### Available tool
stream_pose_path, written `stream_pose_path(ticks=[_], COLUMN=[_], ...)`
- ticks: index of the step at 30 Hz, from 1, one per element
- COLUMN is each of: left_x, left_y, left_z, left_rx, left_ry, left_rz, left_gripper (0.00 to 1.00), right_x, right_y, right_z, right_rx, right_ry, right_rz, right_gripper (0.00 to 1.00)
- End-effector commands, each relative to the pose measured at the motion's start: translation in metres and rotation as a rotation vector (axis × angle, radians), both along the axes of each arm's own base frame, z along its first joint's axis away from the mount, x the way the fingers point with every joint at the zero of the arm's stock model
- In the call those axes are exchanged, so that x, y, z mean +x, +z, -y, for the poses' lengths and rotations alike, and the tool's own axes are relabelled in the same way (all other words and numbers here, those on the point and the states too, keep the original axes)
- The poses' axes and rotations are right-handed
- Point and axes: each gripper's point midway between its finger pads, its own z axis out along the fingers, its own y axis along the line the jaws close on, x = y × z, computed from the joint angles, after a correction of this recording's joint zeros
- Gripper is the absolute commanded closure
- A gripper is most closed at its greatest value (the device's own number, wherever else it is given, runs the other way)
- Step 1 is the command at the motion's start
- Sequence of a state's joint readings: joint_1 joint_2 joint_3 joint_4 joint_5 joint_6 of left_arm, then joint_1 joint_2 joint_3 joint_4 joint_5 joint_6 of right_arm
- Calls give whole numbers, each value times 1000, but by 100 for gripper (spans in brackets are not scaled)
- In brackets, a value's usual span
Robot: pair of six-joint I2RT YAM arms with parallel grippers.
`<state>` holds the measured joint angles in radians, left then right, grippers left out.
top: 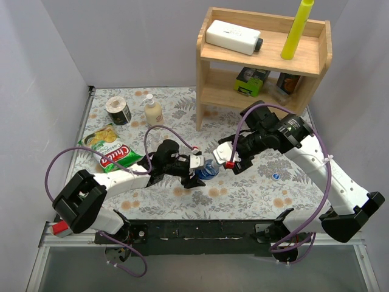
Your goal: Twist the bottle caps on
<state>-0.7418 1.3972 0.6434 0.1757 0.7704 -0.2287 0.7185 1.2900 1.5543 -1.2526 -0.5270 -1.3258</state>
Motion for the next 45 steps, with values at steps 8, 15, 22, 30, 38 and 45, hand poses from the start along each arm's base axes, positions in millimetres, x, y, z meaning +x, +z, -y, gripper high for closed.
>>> stream_pose_path(ticks=[8,15,22,30,38,45], left_x=[4,5,6,7,47,71], left_y=[10,6,6,7,36,68], left_z=[9,10,11,11,15,21], left_rx=[-4,4,5,6,-68,-195], left_ry=[-62,-75,-87,-91,162,343], left_rz=[35,50,64,73,119,128], left_gripper=[100,100,100,100,100,100], right_x=[-26,-20,-10,-7,10,5], right_y=[-9,-19,-27,-31,-27,-54], right_z=[-14,-17,-19,-21,-44,-59], right_rx=[-3,-18,-37,-33,-47,-129], right_ry=[195,199,201,209,-195,-514], right_rz=[45,69,106,126,-237,-684], right_gripper=[37,40,49,66,84,86])
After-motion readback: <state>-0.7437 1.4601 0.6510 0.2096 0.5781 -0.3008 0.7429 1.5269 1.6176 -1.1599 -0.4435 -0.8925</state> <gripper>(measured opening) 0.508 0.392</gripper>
